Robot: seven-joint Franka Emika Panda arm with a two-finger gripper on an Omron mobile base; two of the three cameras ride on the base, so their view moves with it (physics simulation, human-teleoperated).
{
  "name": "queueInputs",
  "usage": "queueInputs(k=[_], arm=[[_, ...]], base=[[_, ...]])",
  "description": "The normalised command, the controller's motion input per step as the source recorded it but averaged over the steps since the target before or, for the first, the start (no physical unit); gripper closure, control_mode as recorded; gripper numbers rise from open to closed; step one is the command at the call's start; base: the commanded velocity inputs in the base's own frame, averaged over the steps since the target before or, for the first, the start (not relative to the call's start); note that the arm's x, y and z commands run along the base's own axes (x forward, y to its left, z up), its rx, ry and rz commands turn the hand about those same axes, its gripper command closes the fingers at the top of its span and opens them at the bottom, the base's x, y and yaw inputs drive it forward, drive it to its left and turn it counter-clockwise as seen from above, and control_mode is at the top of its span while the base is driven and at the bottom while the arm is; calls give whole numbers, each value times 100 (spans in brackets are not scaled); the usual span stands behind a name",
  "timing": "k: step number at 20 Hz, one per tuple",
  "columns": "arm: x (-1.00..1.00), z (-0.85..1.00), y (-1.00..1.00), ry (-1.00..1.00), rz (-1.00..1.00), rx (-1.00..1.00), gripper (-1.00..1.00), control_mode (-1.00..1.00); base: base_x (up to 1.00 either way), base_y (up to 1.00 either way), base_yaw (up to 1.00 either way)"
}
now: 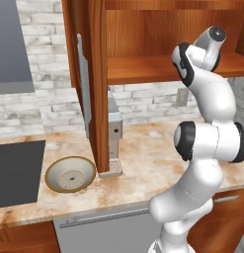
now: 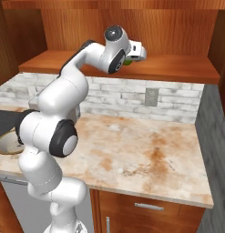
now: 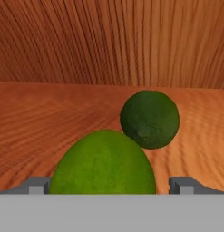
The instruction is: Pick the limes from the cabinet and place them in one bowl. Pick the pear from the sink and place it in the other bowl.
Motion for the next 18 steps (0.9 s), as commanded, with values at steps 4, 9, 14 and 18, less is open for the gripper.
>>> queueInputs(k=[4, 9, 14, 18], arm=[[0, 0, 0, 0, 0, 0, -100, -100], [0, 0, 0, 0, 0, 0, -100, -100], [0, 0, 0, 0, 0, 0, -100, -100], [0, 0, 0, 0, 0, 0, -100, -100]], base=[[0, 0, 0], [0, 0, 0], [0, 0, 0], [0, 0, 0]])
